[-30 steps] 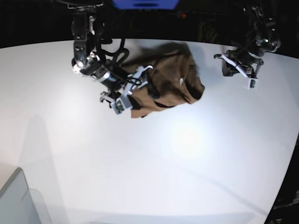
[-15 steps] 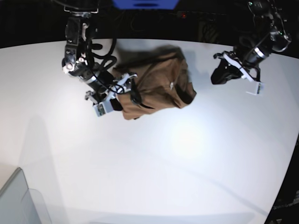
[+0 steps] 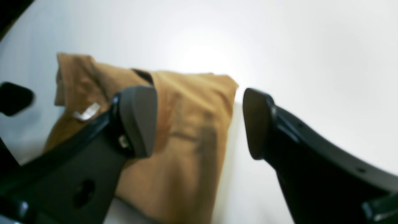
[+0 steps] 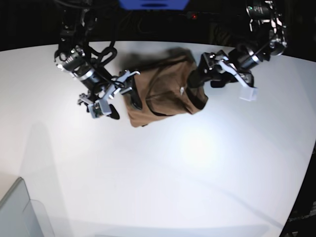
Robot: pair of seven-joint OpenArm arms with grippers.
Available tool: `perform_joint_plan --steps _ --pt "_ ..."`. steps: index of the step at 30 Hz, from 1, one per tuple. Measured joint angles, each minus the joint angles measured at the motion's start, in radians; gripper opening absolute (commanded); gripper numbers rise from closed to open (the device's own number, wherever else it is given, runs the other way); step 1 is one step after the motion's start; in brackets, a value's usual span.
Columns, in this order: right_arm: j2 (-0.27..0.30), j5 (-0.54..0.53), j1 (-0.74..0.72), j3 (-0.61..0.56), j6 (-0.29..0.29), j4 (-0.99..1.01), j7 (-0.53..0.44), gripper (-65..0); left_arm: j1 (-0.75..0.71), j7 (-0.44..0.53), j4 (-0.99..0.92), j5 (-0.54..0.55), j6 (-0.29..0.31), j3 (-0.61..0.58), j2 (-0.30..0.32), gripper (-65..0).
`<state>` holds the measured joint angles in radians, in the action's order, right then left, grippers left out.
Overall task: Layout the t-shirt on the table in an organized manner, then fold the t-shirt properly
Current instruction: 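Grasp the bundled shirt sides with both grippers and square it, then press and flatten the folded shirt with the left gripper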
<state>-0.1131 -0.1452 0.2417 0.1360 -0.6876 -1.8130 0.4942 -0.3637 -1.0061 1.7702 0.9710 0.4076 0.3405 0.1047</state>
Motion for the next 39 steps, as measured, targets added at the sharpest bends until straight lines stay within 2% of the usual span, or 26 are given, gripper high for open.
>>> perform_joint_plan --steps 7,12,15,18,21,25,33,34,35,39 --pt "0.0 0.0 0.037 0.0 0.0 -0.018 -0.002 -21.6 0.084 0.009 -0.161 0.0 -0.004 -0.1 -0.007 0.0" --pt "0.001 0.0 0.048 0.0 0.0 -0.018 -0.006 -21.6 0.099 0.137 -0.222 0.002 -0.011 -0.135 0.001 0.0" --pt "0.001 0.0 0.058 0.0 0.0 -0.018 -0.004 -21.6 0.109 0.172 -0.264 -0.003 -0.01 -0.195 0.003 0.0" --pt "0.002 0.0 0.058 0.001 0.0 -0.018 -0.005 -21.6 0.156 0.197 -0.295 -0.101 0.008 -0.241 -0.006 0.0" --pt "0.001 0.0 0.068 0.007 0.0 -0.022 -0.009 -21.6 0.186 0.225 -0.326 -0.183 0.011 -0.248 -0.052 0.0" --pt "0.006 0.005 0.085 0.065 0.0 -0.061 0.003 -21.6 0.214 0.24 -0.363 -0.24 0.046 -0.259 -0.069 0.0" --pt "0.003 0.0 0.086 0.224 0.0 -0.081 -0.005 -21.6 0.348 0.269 -0.473 -0.333 0.05 -0.391 -0.072 0.0" --pt "0.003 -0.001 0.092 0.24 0.0 -0.081 -0.008 -21.6 0.366 0.272 -0.488 -0.348 0.052 -0.41 -0.071 -3.6" --pt "0.003 -0.001 0.098 0.254 0.0 -0.081 -0.008 -21.6 0.385 0.276 -0.506 -0.37 0.051 -0.427 -0.072 -10.0" --pt "0.003 -0.005 0.108 0.317 0.0 -0.081 -0.012 -21.7 0.459 0.284 -0.601 -0.422 0.05 -0.47 -0.072 -42.9"
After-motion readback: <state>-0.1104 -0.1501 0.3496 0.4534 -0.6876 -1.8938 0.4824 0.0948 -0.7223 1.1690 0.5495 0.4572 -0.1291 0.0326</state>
